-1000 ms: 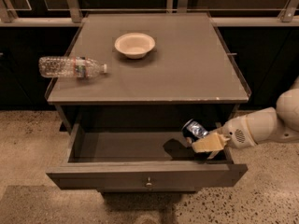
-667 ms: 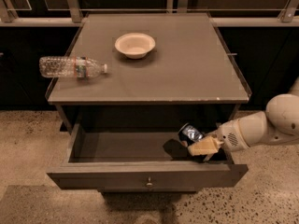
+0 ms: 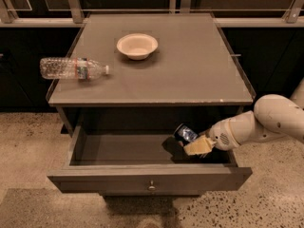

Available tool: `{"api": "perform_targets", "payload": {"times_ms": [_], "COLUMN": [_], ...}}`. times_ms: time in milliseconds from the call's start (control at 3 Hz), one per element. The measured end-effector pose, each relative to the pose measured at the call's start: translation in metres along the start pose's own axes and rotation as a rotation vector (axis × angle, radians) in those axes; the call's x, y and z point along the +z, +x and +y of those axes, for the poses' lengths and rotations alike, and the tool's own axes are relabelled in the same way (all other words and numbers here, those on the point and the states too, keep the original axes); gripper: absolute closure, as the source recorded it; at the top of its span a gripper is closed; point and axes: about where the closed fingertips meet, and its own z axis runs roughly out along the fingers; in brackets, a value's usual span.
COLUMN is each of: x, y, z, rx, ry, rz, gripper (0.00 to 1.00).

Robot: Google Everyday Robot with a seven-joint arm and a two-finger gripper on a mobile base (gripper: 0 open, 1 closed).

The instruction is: Place pepsi can into top drawer

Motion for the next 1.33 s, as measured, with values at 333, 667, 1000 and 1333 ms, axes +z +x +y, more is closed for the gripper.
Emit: {"api": "perform_targets", "payload": {"times_ms": [333, 667, 1000, 1333], "x": [0.0005, 0.0004, 0.0018, 0.0044], "y": [-0.0001, 0.0011, 0.0028, 0.0052], "z": [-0.0001, -0.0006, -0.0036, -0.0089], "rx": [-0.001, 0.003, 0.007, 0.015], "ry": [0.0, 0.007, 0.026, 0.065], "rz": [0.0, 0.0, 0.006, 0.014], "gripper": [0.82, 0.58, 0.35, 0.12]}}
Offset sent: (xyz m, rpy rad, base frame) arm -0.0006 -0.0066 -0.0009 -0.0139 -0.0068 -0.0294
